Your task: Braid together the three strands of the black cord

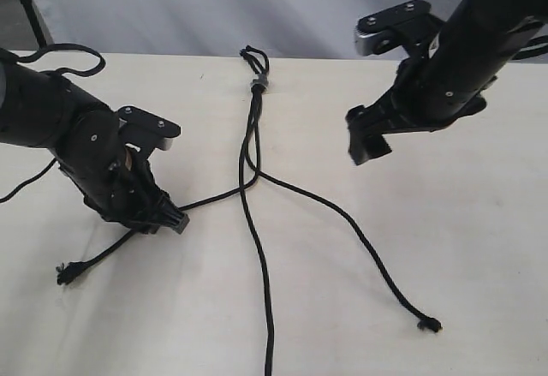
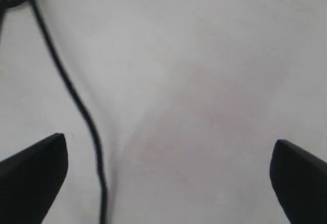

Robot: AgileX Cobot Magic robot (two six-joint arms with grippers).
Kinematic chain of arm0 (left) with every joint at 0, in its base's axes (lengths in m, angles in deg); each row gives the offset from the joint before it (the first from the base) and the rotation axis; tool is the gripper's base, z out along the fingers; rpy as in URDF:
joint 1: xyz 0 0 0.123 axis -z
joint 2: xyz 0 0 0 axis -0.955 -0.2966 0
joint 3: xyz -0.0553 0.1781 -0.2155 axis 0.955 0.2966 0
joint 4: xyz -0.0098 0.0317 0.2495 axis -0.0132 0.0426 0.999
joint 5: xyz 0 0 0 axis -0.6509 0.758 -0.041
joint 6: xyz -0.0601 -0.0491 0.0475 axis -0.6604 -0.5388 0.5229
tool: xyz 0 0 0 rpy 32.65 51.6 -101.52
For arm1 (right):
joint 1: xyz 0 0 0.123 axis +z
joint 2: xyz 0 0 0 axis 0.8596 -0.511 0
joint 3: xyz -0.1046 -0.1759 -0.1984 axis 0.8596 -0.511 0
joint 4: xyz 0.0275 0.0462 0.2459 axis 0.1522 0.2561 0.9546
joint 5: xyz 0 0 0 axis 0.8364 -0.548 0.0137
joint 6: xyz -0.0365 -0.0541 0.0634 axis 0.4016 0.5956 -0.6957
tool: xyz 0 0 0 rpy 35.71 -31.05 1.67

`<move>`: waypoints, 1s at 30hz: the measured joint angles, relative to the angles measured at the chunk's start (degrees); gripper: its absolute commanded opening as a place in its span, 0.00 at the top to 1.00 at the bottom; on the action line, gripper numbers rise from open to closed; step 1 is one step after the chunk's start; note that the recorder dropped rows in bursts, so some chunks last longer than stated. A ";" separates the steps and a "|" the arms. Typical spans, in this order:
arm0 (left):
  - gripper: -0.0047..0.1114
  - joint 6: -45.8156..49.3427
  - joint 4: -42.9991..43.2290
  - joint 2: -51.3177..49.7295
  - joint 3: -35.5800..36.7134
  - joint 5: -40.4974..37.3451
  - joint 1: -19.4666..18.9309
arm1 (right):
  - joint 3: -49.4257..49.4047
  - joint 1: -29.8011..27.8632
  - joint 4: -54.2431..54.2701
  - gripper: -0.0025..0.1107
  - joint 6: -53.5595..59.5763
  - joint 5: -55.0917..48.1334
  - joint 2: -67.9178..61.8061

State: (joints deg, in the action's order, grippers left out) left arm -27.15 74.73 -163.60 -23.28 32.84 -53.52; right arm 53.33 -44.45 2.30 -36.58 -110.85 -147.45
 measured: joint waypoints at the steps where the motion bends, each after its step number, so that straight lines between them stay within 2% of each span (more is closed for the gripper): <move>1: 0.46 -0.18 0.00 0.00 -0.14 0.00 0.00 | 0.00 1.30 1.52 0.06 1.08 -0.31 0.00; 5: 0.52 -0.49 0.00 1.17 -0.34 -1.26 0.00 | 0.00 7.97 4.06 0.06 2.51 -2.72 0.00; 9: 0.65 -0.49 0.00 7.35 -0.34 -1.95 -0.53 | 0.00 14.44 4.56 0.06 2.51 -4.66 -0.29; 16: 0.93 -3.08 -0.12 15.24 0.39 -1.10 -6.28 | 0.00 22.83 4.89 0.08 2.13 -5.06 -8.09; 18: 0.96 -3.26 -0.12 15.61 0.81 -0.35 -7.59 | 0.00 24.59 4.93 0.11 2.13 -4.93 -11.23; 24: 0.96 -3.49 -0.12 15.61 1.03 0.26 -8.53 | 0.00 27.06 4.18 0.38 1.10 -0.31 -17.21; 30: 0.96 -3.49 -0.23 15.61 1.03 0.38 -8.53 | 0.11 27.06 2.87 0.71 -1.19 3.10 -19.71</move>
State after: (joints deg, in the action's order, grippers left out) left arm -30.64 74.50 -147.99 -22.25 33.22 -62.05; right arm 53.44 -17.39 5.18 -37.76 -107.75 -167.16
